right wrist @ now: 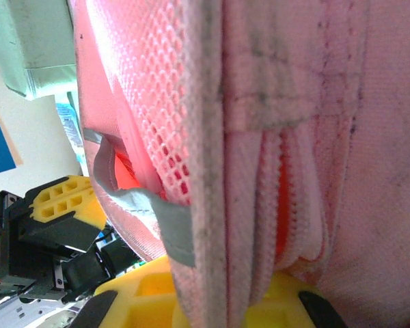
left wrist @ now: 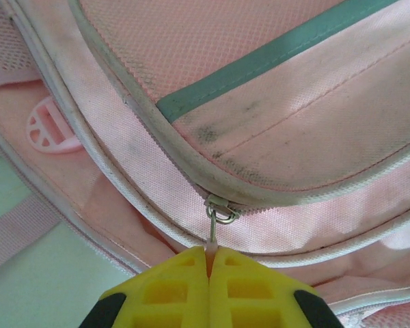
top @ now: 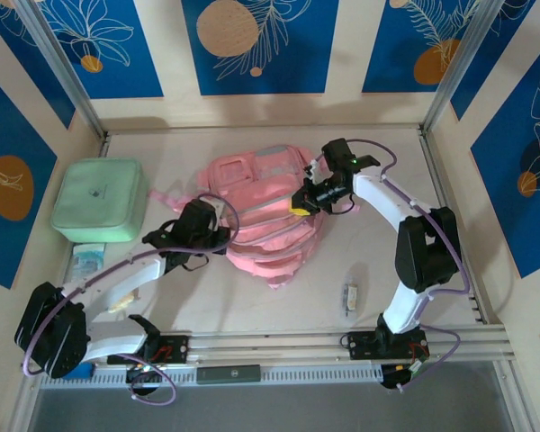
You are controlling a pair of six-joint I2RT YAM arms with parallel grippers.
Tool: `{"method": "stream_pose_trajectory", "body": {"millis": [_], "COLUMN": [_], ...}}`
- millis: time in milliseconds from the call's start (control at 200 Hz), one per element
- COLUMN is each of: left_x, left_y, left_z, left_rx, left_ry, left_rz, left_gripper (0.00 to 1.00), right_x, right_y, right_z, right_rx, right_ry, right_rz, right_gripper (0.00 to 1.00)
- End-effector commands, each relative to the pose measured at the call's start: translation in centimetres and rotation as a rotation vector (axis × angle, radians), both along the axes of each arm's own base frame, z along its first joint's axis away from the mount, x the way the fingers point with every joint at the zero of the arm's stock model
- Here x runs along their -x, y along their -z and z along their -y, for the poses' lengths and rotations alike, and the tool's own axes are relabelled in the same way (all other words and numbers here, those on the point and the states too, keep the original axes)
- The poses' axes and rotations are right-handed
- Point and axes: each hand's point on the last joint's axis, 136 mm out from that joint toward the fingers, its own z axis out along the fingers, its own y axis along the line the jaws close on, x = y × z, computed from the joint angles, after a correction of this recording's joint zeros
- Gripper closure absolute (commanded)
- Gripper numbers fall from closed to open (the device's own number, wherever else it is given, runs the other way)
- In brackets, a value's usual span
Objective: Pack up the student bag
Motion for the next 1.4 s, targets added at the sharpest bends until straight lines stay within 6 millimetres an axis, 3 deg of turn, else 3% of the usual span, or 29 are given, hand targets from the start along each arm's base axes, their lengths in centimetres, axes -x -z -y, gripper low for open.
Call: {"method": "stream_pose_trajectory", "body": {"millis": [0, 105, 200, 390, 450, 505, 645, 765, 1005, 1231, 1396], "left_x": [0.5, 1.0, 1.0, 1.0, 1.5, 2.2, 3.9, 5.5, 8.3, 10.0, 10.3], "left_y": [1.3, 0.2, -0.1, 0.5, 0.4, 0.0, -1.5, -1.8, -1.5, -1.0, -1.1], "left_z": [-1.3, 1.1, 1.6, 2.0, 2.3, 2.5, 2.4, 1.9, 4.1, 8.2, 10.7], "left_rx": [-0.043, 0.045, 0.047, 0.065, 0.077, 0.100, 0.166, 0.207, 0.260, 0.289, 0.271], "left_ry": [-0.035, -0.003, -0.010, -0.007, 0.010, 0.027, 0.024, -0.001, 0.037, 0.111, 0.155], "left_rz": [-0.076, -0.063, -0.051, -0.068, -0.095, -0.111, -0.083, -0.089, -0.077, -0.058, -0.043], "left_gripper": [1.00, 1.00, 1.00, 1.00, 0.78, 0.70, 0.54, 0.41, 0.25, 0.16, 0.10], "right_x": [-3.6, -4.8, -5.5, -4.2, -3.6, -2.8, 0.0, 2.9, 9.4, 15.5, 19.0], "right_y": [-1.6, -1.2, -1.1, -0.8, -1.1, -1.7, -2.4, -1.7, 0.0, 1.9, 4.9], "right_z": [1.2, 1.6, 2.2, 2.6, 3.0, 3.3, 5.0, 7.2, 10.7, 14.8, 16.0], "right_rx": [0.034, 0.078, 0.109, 0.150, 0.166, 0.174, 0.273, 0.396, 0.567, 0.743, 0.787], "right_ry": [0.023, 0.025, 0.058, 0.061, 0.078, 0.094, 0.146, 0.210, 0.302, 0.423, 0.494], "right_rz": [0.159, 0.180, 0.169, 0.160, 0.162, 0.170, 0.185, 0.165, 0.130, 0.006, -0.114], "right_gripper": [1.00, 1.00, 1.00, 0.65, 0.58, 0.51, 0.38, 0.28, 0.05, 0.01, 0.01]}}
